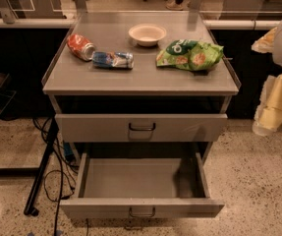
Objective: Close middle drawer
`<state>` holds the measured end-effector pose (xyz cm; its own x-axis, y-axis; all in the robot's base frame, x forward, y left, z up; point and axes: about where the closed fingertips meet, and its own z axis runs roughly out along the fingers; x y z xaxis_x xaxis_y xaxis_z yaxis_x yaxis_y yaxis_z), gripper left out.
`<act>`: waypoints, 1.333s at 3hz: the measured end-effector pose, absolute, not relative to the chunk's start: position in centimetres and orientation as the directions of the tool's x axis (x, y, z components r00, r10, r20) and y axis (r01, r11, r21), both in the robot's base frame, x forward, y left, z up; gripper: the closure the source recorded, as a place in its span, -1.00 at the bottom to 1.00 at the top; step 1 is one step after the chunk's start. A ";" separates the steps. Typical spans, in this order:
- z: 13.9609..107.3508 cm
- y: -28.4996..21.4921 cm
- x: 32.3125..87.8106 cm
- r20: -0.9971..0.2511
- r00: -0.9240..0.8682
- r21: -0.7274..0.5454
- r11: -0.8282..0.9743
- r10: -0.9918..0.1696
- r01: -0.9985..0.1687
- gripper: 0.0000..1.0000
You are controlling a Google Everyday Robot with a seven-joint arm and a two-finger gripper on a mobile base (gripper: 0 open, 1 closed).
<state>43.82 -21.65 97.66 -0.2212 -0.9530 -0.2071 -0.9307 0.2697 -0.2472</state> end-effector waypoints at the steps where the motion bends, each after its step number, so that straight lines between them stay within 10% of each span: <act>1: 97.7 -21.7 43.8 -0.207 -0.221 -0.247 0.270 -0.953 -0.931 -1.00; 3: 94.3 -23.6 42.9 -0.173 -0.254 -0.212 0.288 -0.952 -0.934 -1.00; 4: 89.5 -25.1 42.8 -0.190 -0.269 -0.154 0.300 -0.944 -0.942 -0.46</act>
Offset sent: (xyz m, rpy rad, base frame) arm -0.0114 -0.0128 -0.0174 -0.0395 0.0363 -0.0192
